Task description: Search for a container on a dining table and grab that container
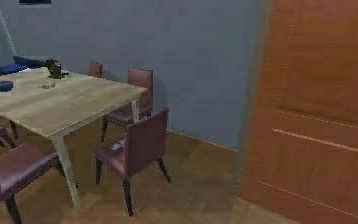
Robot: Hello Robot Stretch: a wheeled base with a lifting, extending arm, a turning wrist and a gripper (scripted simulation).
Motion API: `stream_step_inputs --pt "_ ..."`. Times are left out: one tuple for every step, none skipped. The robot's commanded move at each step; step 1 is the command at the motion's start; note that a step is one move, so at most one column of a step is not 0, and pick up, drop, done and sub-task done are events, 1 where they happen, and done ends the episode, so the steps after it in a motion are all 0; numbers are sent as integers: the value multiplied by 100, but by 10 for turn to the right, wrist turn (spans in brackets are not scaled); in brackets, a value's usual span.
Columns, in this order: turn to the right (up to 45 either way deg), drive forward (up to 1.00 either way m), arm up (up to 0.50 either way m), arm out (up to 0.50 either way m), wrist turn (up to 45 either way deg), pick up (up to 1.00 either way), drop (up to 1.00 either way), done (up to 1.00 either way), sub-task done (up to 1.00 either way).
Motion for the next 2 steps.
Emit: stream_step_inputs --pt "210 0 0 0 0 0 0 0 0" --pt "0 10 0 0 0 0 0 0 0"
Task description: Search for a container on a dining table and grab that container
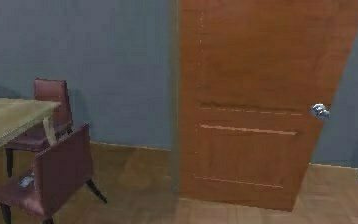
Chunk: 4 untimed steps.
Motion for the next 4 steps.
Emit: stream_step_inputs --pt "-450 0 0 0 0 0 0 0 0" --pt "-390 0 0 0 0 0 0 0 0" --pt "0 45 0 0 0 0 0 0 0" --pt "-90 0 0 0 0 0 0 0 0"
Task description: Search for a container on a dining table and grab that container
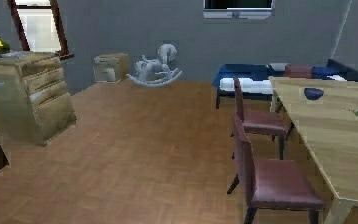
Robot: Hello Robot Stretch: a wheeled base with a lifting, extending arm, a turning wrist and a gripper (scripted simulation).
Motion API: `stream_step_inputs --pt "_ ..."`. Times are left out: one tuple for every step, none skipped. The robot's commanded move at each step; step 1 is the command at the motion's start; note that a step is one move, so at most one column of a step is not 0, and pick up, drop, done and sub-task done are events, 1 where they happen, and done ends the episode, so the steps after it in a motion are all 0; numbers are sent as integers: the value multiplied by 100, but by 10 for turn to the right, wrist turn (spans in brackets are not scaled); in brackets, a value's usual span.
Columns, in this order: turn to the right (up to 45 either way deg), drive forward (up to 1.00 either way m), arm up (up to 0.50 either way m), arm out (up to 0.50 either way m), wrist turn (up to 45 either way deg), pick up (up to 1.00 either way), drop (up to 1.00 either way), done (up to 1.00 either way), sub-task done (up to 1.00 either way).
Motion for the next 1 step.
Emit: stream_step_inputs --pt "0 25 0 0 0 0 0 0 0"
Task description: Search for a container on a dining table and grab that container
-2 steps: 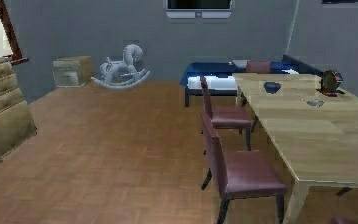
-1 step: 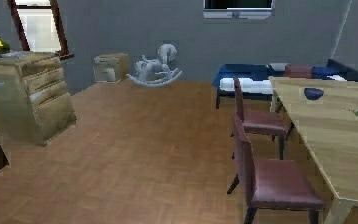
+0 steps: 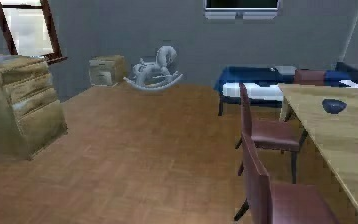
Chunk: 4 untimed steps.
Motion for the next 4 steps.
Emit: stream_step_inputs --pt "-300 0 0 0 0 0 0 0 0" --pt "0 65 0 0 0 0 0 0 0" --pt "450 0 0 0 0 0 0 0 0" --pt "0 90 0 0 0 0 0 0 0"
